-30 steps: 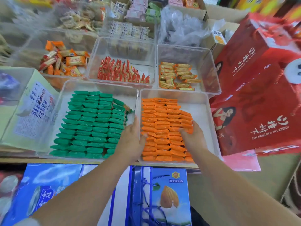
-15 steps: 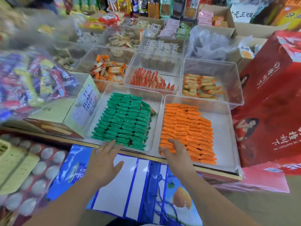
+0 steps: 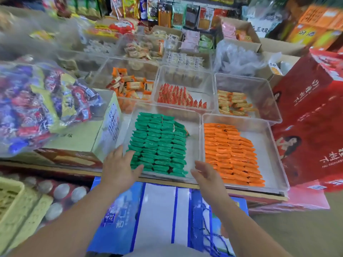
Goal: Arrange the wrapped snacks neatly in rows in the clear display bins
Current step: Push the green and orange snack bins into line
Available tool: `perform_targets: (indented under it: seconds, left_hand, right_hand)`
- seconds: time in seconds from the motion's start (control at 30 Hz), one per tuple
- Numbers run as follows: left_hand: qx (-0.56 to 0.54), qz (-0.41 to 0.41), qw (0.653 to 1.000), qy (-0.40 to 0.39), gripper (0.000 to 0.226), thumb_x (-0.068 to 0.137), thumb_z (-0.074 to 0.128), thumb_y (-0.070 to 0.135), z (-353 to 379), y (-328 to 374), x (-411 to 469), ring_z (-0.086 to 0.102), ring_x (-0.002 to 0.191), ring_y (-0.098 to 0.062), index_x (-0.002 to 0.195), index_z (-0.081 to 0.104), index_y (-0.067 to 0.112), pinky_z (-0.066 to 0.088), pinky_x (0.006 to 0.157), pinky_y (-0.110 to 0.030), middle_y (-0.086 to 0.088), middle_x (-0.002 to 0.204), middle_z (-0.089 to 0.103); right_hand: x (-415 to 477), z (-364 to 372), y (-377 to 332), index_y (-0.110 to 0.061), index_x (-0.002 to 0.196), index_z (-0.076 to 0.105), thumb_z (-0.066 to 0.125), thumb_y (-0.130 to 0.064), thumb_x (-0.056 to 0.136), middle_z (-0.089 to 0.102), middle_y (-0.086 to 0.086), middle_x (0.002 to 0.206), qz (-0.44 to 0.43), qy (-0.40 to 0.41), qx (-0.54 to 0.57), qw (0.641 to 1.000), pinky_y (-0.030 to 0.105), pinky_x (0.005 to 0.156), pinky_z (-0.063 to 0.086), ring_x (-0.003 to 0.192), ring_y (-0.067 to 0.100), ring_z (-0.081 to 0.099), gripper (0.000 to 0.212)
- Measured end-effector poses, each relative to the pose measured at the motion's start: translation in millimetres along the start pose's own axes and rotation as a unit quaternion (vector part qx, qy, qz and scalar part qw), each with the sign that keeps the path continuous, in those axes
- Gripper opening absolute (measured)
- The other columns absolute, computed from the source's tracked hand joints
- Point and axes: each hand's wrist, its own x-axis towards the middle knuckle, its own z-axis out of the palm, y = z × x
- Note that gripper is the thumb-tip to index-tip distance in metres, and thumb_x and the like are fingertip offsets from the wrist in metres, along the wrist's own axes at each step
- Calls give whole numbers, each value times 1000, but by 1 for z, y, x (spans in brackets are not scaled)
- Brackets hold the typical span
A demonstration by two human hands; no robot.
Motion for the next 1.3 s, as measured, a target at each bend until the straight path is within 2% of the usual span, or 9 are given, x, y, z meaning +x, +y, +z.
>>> perform_targets:
  seconds: [0.17,0.37,0.53,0.63,0.7,0.8,0.93,1.13,1.3]
  left_hand:
    - [-74,32,993,-81,42,88,68,53,-3,-30,18,47,133,-37,74,56,15,48,100,-43,-20,163,21]
    - [-136,82,985,-61,49,85,77,41,-2,-33,4,64,108,-30,56,42,23,54,83,-33,-15,156,35]
    - [-135,65,989,3,30,87,73,39,-5,-37,41,58,83,-28,92,59,13,50,66,-36,-9,111,51]
    - [-200,-9,979,-30,68,89,70,41,-1,-34,78,52,117,-33,143,39,12,47,94,-43,-14,134,47]
    - [-270,-91,953,-100,87,94,65,45,7,-29,95,40,138,-31,159,13,19,40,107,-44,-12,157,33]
    - [-285,-118,945,-105,82,99,60,34,26,-24,99,51,131,-31,160,6,30,48,94,-40,-12,155,41]
    - [-253,-141,954,-78,70,100,51,17,37,-25,101,55,86,-21,157,12,34,40,67,-31,-12,141,55]
    - [-247,-127,957,-81,62,102,49,19,39,-26,102,54,90,-23,155,18,27,39,71,-33,-12,132,58]
    - [-251,-123,957,-79,61,102,48,21,41,-24,102,47,83,-19,154,17,29,38,68,-33,-15,130,58]
  right_hand:
    - [-1,41,-21,-31,136,55,58,-40,99,59,-17,130,44,45,14,998,28,94,47,115,1,55,39]
    - [37,52,-38,-34,149,40,45,-57,100,46,-12,139,130,45,6,991,39,99,38,130,15,43,55]
    - [93,50,-29,-23,156,29,36,-67,98,35,8,158,286,69,63,954,54,114,29,141,34,37,73]
    - [116,53,-18,-25,158,26,32,-74,94,35,11,159,335,58,108,934,59,111,29,142,36,36,80]
    - [128,57,-10,-26,156,29,29,-76,93,37,11,157,352,58,103,929,59,109,30,141,36,38,80]
    - [140,64,3,-20,151,38,28,-75,94,51,13,144,362,49,110,924,52,111,33,129,33,49,79]
    - [148,74,22,-20,136,56,28,-73,94,67,6,120,359,30,134,923,51,108,44,110,27,62,73]
    - [151,85,27,-24,151,39,42,-80,78,44,11,153,410,7,166,897,61,116,30,138,34,44,92]
    - [147,98,19,-40,153,30,37,-77,88,31,5,162,413,-21,162,896,58,121,19,147,32,31,76]
